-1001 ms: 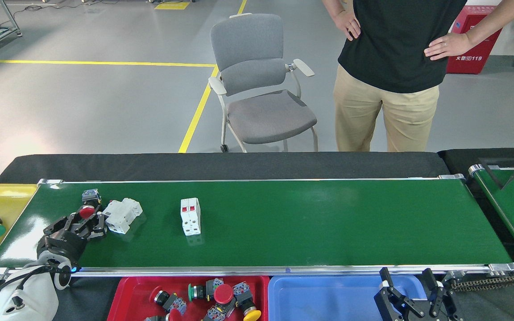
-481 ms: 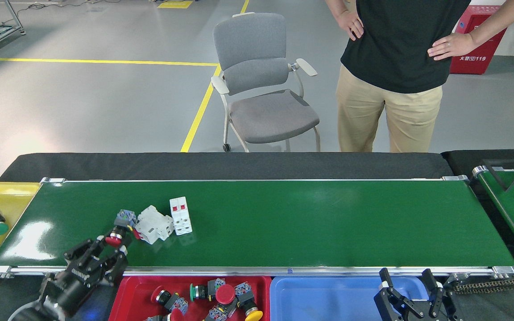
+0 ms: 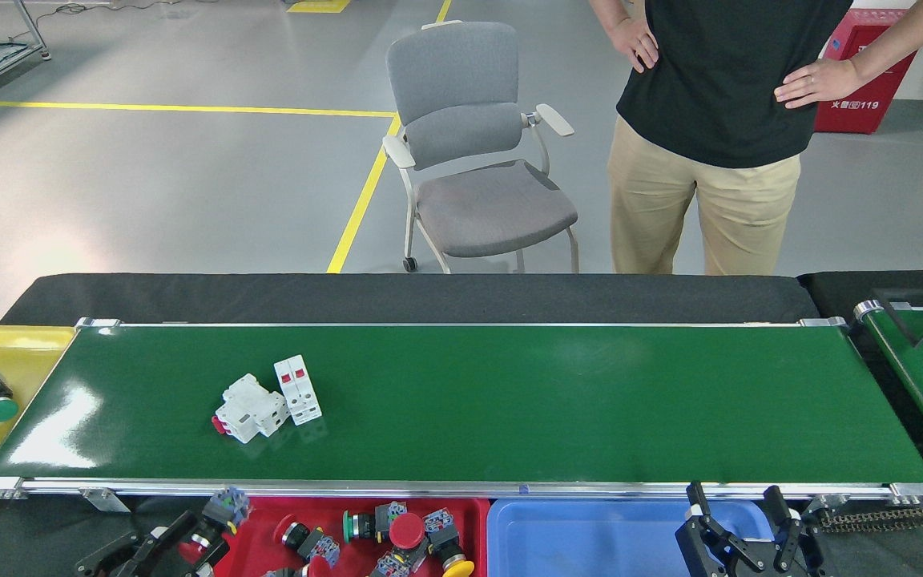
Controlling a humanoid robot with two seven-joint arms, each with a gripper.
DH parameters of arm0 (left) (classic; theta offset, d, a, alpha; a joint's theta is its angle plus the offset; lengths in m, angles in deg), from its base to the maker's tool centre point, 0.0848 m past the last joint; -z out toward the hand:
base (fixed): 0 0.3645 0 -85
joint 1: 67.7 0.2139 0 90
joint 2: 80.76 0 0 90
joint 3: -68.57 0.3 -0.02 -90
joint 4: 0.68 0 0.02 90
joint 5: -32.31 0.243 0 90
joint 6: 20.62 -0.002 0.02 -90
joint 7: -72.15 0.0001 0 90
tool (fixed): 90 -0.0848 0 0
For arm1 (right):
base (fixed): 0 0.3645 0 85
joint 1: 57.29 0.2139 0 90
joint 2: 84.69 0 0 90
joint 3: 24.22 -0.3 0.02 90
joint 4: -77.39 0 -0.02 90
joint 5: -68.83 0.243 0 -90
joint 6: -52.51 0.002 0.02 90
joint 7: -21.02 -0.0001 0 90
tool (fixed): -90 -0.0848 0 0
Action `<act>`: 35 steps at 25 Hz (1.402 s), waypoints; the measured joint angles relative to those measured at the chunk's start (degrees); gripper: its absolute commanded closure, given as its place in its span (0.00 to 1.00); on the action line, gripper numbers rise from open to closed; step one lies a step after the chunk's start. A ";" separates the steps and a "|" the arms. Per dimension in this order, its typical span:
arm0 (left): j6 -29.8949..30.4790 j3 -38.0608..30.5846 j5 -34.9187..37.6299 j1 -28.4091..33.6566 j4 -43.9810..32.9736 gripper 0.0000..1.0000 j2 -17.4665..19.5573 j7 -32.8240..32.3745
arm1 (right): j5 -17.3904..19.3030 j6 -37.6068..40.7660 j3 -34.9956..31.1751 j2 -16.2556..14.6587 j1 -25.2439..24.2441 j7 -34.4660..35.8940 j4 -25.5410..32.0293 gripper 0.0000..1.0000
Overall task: Pick switch part from conveyor to tray
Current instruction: 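Grasp the white switch module on the belt with the left gripper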
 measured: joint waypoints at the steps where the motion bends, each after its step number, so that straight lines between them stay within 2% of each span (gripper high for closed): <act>1: 0.00 -0.21 -0.01 -0.04 0.10 0.00 -0.06 0.02 | 0.00 -0.01 0.00 0.00 0.00 0.00 0.00 0.01; 4: 0.00 -4.72 -0.01 -1.12 1.03 0.00 -1.81 0.07 | 0.00 -0.03 0.00 0.00 0.01 0.00 0.00 0.01; 7: 0.00 -8.13 0.27 -5.31 5.09 0.00 -3.72 0.10 | 0.00 -0.07 0.00 0.00 0.48 0.00 0.00 0.01; 14: 0.01 -8.70 0.28 -10.99 15.86 0.00 1.83 0.27 | 0.00 -0.08 0.00 0.00 0.50 0.00 -0.01 0.01; 17: 0.02 -7.12 0.29 -16.64 23.63 0.00 4.91 0.27 | 0.00 -0.11 0.00 0.00 0.49 0.00 -0.01 0.01; 19: 0.01 -4.11 0.34 -22.45 30.43 0.00 6.91 0.22 | 0.00 -0.13 0.00 0.00 0.50 0.00 -0.01 0.01; 22: 0.01 -0.12 0.34 -27.97 37.86 0.00 9.72 0.42 | 0.00 -0.21 0.00 0.00 0.49 0.00 -0.02 0.01; 32: 0.13 6.17 2.59 -37.90 52.75 0.00 11.46 5.66 | -0.02 -0.26 1.17 0.00 1.64 0.00 -0.05 0.01; 35: -3.64 11.26 4.54 -40.28 57.19 0.00 11.88 10.32 | -0.02 -0.24 2.14 -0.01 1.82 0.00 -0.41 0.01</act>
